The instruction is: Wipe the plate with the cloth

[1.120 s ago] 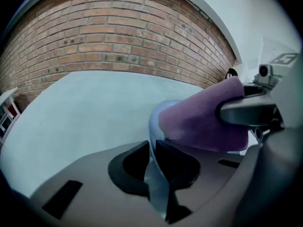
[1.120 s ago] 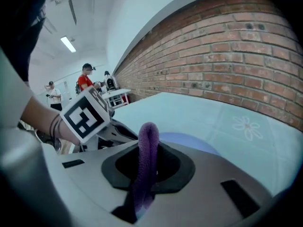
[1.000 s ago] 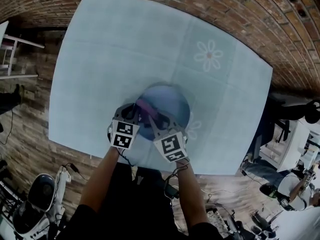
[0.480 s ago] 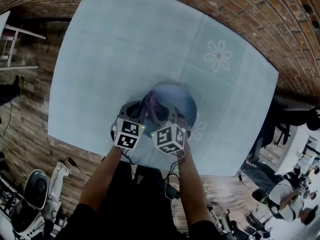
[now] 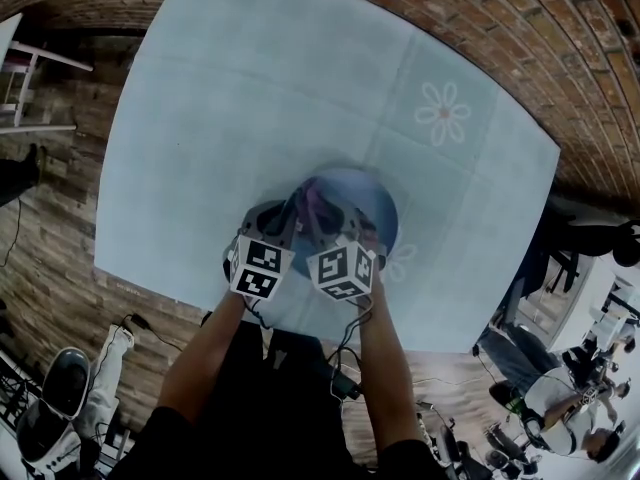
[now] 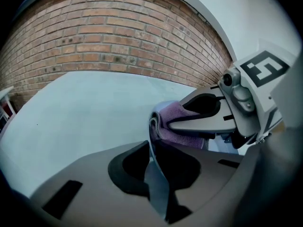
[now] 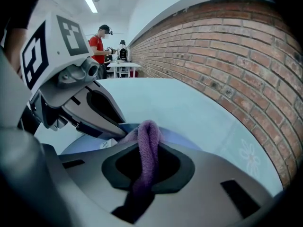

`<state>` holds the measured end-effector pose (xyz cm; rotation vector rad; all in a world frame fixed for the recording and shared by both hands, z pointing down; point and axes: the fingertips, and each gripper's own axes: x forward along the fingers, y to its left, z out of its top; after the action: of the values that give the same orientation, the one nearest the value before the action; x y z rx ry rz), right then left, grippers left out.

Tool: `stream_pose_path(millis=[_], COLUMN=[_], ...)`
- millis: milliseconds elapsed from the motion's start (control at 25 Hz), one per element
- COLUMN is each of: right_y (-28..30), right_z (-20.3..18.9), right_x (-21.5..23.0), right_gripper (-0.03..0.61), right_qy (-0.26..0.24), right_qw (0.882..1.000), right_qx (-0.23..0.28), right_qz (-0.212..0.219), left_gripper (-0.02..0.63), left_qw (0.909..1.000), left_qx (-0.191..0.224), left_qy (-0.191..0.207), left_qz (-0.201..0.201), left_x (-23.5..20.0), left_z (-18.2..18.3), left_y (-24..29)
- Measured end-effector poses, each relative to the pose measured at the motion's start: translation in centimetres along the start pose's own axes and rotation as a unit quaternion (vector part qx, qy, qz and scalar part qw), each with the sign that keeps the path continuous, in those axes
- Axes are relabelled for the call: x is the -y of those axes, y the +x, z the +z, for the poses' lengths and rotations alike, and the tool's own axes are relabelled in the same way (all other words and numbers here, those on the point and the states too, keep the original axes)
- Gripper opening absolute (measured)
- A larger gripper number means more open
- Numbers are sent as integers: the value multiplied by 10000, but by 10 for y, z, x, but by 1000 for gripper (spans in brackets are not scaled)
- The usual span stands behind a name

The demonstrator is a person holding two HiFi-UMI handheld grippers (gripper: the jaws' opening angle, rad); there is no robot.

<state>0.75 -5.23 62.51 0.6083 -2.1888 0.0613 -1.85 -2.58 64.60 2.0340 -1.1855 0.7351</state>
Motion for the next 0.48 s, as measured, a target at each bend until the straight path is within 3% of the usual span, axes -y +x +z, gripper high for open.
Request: stream_pose_path(millis=[480], right_y=[3], right_z=[-10], right_x=[28], right_gripper=[63], right_qy=[-479], right_qw=[9966], right_qx=[-234], right_qz=[-629], left_gripper=[64], left_qw=[10000], left_qx=[32], left_qy=[-67], left_qz=[31], left_x=[-1], left_z=[-1], left_y=[1])
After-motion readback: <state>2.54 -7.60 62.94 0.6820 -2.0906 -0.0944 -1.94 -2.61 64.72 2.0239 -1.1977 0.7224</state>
